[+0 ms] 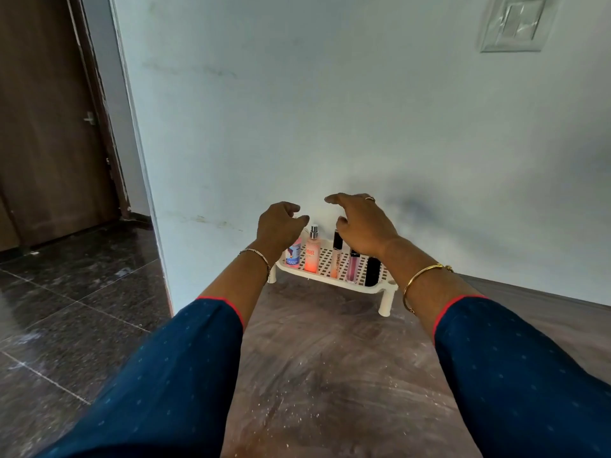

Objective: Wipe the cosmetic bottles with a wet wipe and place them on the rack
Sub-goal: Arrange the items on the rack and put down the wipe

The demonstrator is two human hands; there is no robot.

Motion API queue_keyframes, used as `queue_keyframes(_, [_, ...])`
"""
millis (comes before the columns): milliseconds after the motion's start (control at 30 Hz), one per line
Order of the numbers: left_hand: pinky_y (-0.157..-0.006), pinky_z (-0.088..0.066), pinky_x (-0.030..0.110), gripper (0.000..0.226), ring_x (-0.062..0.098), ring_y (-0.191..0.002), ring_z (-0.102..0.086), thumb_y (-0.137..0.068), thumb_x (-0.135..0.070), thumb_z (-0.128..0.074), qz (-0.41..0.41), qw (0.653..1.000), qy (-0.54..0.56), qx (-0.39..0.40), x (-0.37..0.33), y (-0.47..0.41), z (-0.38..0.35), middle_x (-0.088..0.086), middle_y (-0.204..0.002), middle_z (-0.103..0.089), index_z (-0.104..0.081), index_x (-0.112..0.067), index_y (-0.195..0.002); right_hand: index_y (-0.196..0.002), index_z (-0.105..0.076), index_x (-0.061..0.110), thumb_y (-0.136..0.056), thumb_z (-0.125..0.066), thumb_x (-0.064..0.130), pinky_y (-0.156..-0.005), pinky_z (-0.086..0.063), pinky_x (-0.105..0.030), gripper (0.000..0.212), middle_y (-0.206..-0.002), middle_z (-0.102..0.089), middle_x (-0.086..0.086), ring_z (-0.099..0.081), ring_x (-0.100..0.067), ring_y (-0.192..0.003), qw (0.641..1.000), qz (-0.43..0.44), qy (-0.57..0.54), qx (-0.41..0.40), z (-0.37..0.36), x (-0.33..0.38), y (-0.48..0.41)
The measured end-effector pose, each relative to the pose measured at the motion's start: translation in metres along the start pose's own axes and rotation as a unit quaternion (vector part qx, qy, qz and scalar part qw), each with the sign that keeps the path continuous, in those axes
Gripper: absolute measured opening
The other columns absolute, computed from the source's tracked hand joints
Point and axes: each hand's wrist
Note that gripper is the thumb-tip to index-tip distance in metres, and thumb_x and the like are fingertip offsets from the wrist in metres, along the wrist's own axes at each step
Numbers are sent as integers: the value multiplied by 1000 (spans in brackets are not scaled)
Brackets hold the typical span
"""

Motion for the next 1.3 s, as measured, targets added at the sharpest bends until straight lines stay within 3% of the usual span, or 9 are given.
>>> queue_keyframes(167, [-98,-44,32,37,21,-114,-57,-86,-25,-66,17,999,41,20,-18,49,7,7,-123,-62,-61,-11,-120,-133,-49,19,-92,-52,12,-99,-45,-33,41,-132,-57,-2,-53,-21,-119,998,-12,-58,37,20,12,42])
queue_keyframes(433, [-78,-48,26,26,19,-95,-60,-87,-12,-63,76,973,192,101,-39,160,-2,9,-106,-65,-63,-7,-112,-118,-62,16,-91,-54,12,-81,-47,-24,28,-108,-68,1,-63,-14,-98,983,-51,-173,25,34,17,149])
queue_keyframes(600, [-58,-44,15,21,9,-73,-56,-88,-8,-61,112,948,261,142,-47,228,-20,6,-93,-66,-61,-6,-110,-112,-66,19,-89,-57,10,-89,-51,-31,26,-106,-69,3,-64,-11,-97,975,-88,-200,33,39,-2,218])
queue_keyframes(733, [-60,-45,20,20,9,-72,-55,-91,-10,-59,121,936,273,185,-61,268,-34,8,-97,-64,-60,-9,-111,-107,-67,18,-90,-58,9,-89,-50,-30,21,-105,-70,3,-64,-11,-97,971,-129,-202,24,55,-20,267])
queue_keyframes(833, [-63,-45,21,15,11,-75,-54,-91,-10,-58,114,933,264,217,-74,298,-48,7,-99,-63,-59,-13,-105,-104,-69,16,-91,-57,10,-82,-47,-19,20,-103,-70,5,-62,-8,-94,972,-145,-186,17,70,-33,305])
queue_keyframes(1067, [-60,-41,16,19,8,-72,-52,-91,-9,-58,50,947,182,260,-88,337,-74,3,-88,-61,-60,-9,-110,-93,-72,18,-83,-63,6,-77,-52,-24,17,-90,-72,5,-64,-8,-80,968,-198,-152,-38,100,-64,357])
queue_keyframes(1167, [-63,-43,16,14,8,-66,-52,-87,-6,-64,1,953,129,274,-88,343,-89,-2,-74,-57,-63,-10,-100,-84,-67,27,-80,-68,18,-69,-48,-27,9,-78,-64,15,-60,-7,-73,966,-238,-96,-44,109,-80,376])
queue_keyframes(1233, [-67,-44,19,15,10,-68,-53,-84,-10,-67,-28,959,72,273,-84,345,-99,-3,-79,-57,-65,-16,-98,-82,-65,28,-79,-71,31,-68,-43,-25,7,-78,-63,12,-59,-10,-75,962,-264,-62,-27,110,-86,385])
queue_keyframes(1300, [-68,-45,19,23,11,-75,-55,-82,-16,-69,-59,961,7,271,-83,347,-106,-7,-84,-56,-67,-17,-104,-90,-69,24,-77,-70,47,-74,-46,-27,27,-88,-65,5,-61,-15,-85,959,-284,-26,2,107,-91,390])
Point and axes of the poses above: each hand's wrist, its own y-axis away from the middle knuckle, its own z-axis out of the back of the hand, x = y × z
